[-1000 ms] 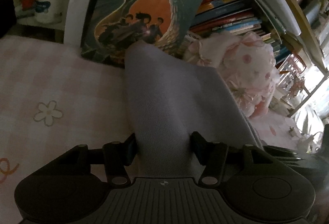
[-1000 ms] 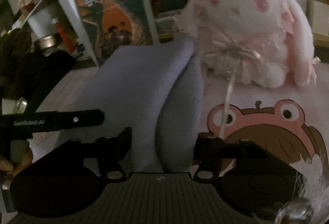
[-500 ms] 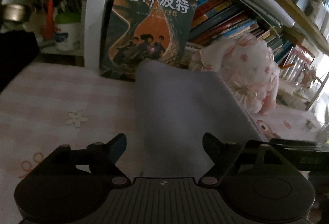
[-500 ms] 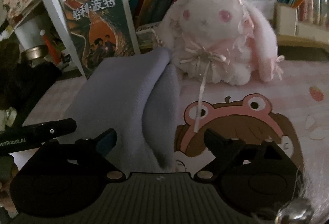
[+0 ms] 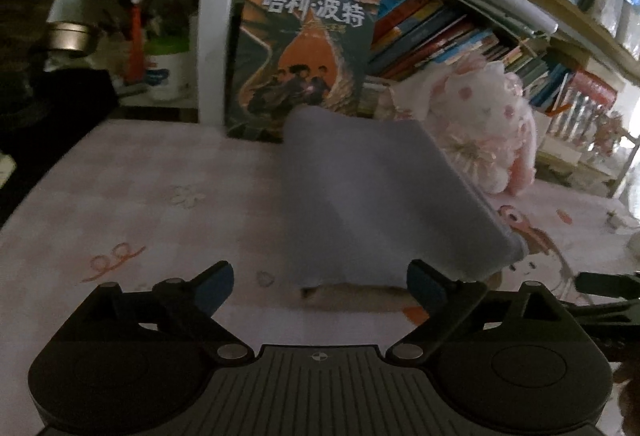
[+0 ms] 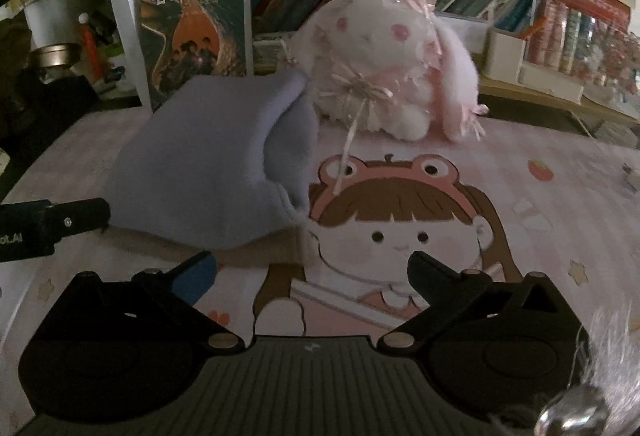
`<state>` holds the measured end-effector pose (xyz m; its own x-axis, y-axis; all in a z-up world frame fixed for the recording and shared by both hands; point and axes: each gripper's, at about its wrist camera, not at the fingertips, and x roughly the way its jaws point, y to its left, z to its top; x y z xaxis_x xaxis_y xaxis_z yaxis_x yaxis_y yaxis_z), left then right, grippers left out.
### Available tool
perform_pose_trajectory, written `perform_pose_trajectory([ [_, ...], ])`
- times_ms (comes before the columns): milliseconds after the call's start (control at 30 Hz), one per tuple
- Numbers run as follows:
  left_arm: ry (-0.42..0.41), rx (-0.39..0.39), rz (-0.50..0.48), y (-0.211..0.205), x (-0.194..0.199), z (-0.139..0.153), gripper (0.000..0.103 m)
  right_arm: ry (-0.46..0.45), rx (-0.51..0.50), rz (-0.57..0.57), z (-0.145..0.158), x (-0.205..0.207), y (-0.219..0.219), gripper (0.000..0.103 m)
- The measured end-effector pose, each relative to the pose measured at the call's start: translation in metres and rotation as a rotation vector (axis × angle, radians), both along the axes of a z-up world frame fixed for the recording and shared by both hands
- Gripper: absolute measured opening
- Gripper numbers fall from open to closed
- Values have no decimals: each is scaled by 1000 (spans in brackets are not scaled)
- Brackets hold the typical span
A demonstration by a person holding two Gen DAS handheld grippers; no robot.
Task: Fold clothes
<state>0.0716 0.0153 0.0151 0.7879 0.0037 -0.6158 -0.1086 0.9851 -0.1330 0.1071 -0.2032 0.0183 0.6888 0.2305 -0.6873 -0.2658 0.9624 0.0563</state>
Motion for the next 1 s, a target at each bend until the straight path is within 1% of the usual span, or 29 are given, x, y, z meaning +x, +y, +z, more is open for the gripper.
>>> perform_pose_trajectory([
  [167,9,27,57,-3,-12,-4,99,4,-46,-27,-3,-10,0,103],
  [367,38,75,61,-4,-20,-9,99,-5,-22,-39,-4,-22,-2,103],
  [500,60,71,49,-5,-20,-11,99,-10,-20,-39,-4,-25,0,103],
  [733,69,68,27,-7,-21,-12,102,-7,-9,-41,-5,-27,1,103],
  [1000,71,61,19,-9,-21,-13,102,-2,-12,-37,-6,-27,5,103],
])
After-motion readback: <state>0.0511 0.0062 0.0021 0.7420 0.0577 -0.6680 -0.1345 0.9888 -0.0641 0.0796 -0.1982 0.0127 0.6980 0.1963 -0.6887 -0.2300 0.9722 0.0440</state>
